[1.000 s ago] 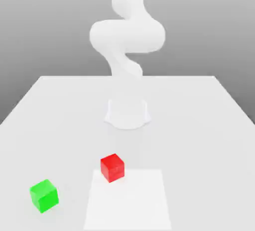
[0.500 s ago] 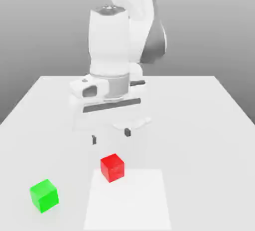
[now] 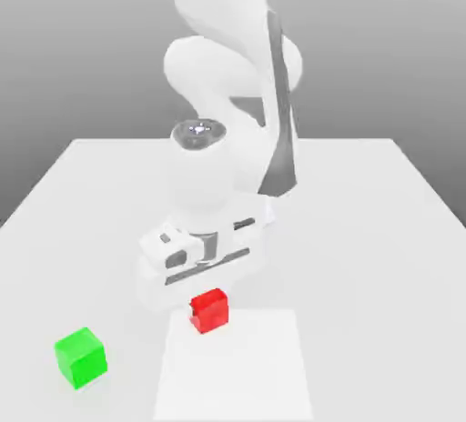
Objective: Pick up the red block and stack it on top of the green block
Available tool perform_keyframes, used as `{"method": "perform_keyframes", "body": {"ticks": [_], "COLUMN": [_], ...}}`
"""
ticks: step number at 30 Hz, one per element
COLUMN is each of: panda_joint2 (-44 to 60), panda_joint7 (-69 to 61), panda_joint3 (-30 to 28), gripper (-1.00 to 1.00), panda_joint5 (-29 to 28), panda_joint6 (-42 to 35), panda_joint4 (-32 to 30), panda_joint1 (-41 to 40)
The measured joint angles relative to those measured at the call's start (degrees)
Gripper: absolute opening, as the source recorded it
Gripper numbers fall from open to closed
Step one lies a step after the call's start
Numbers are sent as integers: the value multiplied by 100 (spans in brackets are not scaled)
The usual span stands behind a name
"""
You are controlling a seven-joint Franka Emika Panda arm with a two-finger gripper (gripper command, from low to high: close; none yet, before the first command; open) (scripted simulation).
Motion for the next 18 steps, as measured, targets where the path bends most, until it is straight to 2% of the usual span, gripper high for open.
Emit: {"method": "perform_keyframes", "body": {"ticks": [3, 7, 12, 18], "panda_joint2": [-588, -1255, -988, -502], "panda_joint7": [281, 305, 806, 1779], "panda_joint3": [-68, -121, -382, -699], "gripper": [-100, -100, -100, -100], "panda_joint5": [-401, -317, 120, 243], "panda_joint6": [-508, -1154, -1621, -2129], "panda_joint4": [-79, -96, 624, 1600], "panda_joint1": [-44, -48, -319, -786]}}
